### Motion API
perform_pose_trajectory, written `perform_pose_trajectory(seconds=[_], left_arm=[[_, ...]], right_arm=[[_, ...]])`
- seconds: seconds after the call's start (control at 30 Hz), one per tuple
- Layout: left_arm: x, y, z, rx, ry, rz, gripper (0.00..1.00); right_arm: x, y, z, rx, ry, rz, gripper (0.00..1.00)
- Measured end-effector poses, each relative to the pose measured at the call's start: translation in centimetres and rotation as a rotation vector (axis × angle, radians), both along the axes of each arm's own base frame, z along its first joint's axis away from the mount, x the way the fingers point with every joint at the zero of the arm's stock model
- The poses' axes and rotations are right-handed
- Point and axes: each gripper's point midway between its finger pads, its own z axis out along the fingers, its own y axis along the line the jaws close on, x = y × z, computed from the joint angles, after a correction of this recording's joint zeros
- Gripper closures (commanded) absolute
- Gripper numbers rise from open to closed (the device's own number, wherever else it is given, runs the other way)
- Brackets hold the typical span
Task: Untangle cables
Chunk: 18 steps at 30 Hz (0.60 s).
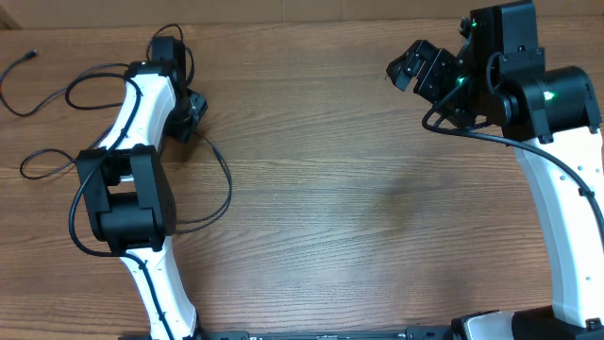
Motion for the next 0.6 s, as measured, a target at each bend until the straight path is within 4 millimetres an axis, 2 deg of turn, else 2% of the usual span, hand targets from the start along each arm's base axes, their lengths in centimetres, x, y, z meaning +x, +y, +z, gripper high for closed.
perform_pose_trajectory(seconds=[0.17, 0.3, 0.4, 0.6], left_arm=[[-0.3, 0.0, -0.7, -0.001, 0.008, 0.004, 0.64], [-0.2, 0.0, -0.7, -0.001, 0.003, 0.003, 0.83], [-0.3, 0.0, -0.7, -0.001, 0.007, 0.003, 0.94], [-2.2, -0.5, -0.9, -0.02, 0.088, -0.025, 0.96]], right_arm=[[0.0, 0.0, 0.0, 0.0, 0.0, 0.0, 0.0], [0.0, 0.0, 0.0, 0.0, 0.0, 0.0, 0.0], [0.0, 0.0, 0.0, 0.0, 0.0, 0.0, 0.0], [0.0, 0.0, 0.0, 0.0, -0.001, 0.001, 0.0]])
